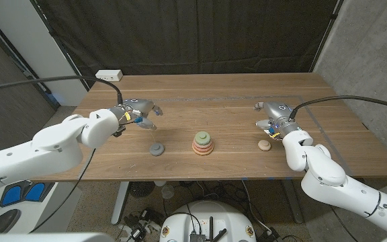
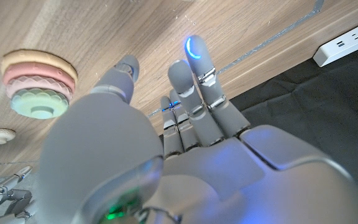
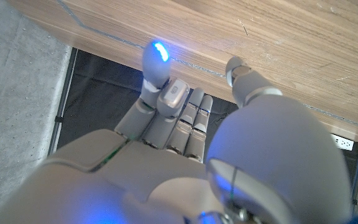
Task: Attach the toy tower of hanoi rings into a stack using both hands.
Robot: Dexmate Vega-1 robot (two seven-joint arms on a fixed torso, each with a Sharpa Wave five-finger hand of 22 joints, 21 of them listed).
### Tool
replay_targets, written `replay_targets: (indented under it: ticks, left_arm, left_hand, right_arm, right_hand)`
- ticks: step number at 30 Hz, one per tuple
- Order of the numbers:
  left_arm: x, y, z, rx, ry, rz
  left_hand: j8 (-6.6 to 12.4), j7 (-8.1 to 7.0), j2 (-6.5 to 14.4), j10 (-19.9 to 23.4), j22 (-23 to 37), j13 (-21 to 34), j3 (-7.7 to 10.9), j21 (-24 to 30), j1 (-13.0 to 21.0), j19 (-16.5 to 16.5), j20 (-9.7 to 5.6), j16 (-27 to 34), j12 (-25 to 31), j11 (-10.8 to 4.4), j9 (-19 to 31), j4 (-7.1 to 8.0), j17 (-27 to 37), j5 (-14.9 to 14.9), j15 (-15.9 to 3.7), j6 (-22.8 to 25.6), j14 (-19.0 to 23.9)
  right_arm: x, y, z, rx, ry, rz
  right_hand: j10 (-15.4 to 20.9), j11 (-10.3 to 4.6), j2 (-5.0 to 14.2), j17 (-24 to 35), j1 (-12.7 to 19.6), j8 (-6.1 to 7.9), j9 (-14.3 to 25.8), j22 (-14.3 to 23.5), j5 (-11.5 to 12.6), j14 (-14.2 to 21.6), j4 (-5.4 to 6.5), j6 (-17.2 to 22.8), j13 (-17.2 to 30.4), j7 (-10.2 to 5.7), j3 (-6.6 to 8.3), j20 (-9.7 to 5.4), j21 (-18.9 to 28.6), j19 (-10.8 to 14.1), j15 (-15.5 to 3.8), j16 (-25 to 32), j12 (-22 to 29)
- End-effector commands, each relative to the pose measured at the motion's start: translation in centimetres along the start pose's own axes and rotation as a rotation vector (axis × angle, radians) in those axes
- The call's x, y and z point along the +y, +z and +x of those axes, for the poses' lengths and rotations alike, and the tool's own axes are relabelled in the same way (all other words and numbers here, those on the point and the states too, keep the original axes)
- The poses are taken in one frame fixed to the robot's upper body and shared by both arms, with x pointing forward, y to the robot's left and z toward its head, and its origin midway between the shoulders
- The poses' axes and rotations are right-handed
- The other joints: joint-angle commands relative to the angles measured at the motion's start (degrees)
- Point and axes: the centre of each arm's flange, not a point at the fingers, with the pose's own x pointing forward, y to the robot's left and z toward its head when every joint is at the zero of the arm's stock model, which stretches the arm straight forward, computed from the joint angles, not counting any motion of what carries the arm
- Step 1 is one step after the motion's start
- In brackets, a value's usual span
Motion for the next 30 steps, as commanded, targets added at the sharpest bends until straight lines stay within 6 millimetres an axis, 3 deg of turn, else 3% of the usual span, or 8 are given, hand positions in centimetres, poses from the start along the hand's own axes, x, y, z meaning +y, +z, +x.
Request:
replay_targets:
  ticks: [1,10,16,30]
  left_arm:
    - [-0.6,0.0,-0.7,-0.036,-0.087,0.064]
    - [-1.7,-0.5,-1.0,-0.037,-0.125,0.059]
    - [-2.6,-1.0,-1.1,-0.025,-0.140,0.031]
    - [-3.9,-0.9,-0.8,-0.051,-0.173,0.042]
  left_hand:
    - [-0.45,-0.30,-0.7,-2.2,0.3,0.2,-0.79,0.6,1.7,-1.0,-5.75,0.2,-0.5,0.04,0.0,-0.02,-0.5,-0.6,-0.96,-1.8,-0.6]
    - [-0.72,-0.13,-1.6,-7.3,0.3,0.0,-2.74,1.0,2.0,-2.2,-5.64,-0.1,-1.2,1.79,-0.3,0.76,-2.3,-1.4,-0.96,-5.4,-1.8]
    - [-0.91,1.13,-1.4,-9.7,0.2,-0.3,-3.70,0.9,1.5,-2.4,-5.58,-0.3,-1.0,3.35,-0.5,1.19,-3.5,-1.8,-0.95,-7.9,-2.3]
    - [-0.33,1.53,-1.1,-10.1,0.0,-0.8,-4.57,0.6,1.4,-2.5,-5.58,0.4,-0.4,3.69,-0.9,1.29,-3.9,-2.0,-0.96,-8.3,-2.1]
  right_arm:
    - [0.1,0.2,0.1,0.002,0.006,0.002]
    - [0.0,0.4,0.4,-0.004,0.012,-0.005]
    - [0.0,0.6,0.6,-0.010,0.019,-0.010]
    - [-0.2,1.0,0.8,-0.011,0.026,-0.014]
  right_hand:
    - [0.6,-0.13,0.68,0.1,0.0,0.30,-0.1,-0.1,0.3,0.4,-0.05,0.6,0.0,0.17,0.44,-1.41,0.4,-0.4,-2.83,-0.2,-0.2]
    - [0.9,-0.08,0.82,0.1,0.0,0.31,-0.2,-0.3,0.3,0.4,-0.07,0.9,-0.2,0.33,0.52,-1.42,0.5,-0.5,-2.84,-0.1,-0.2]
    - [1.1,-0.10,0.91,0.1,0.0,0.23,-0.3,-0.3,0.4,0.5,-0.08,0.9,-0.3,0.29,0.57,-1.42,0.7,-0.4,-2.84,-0.1,-0.2]
    - [1.4,-0.01,1.19,0.1,0.0,0.18,-0.5,-0.4,0.5,0.5,-0.02,1.1,-0.3,0.35,0.68,-1.42,1.0,-0.3,-2.84,-0.1,-0.2]
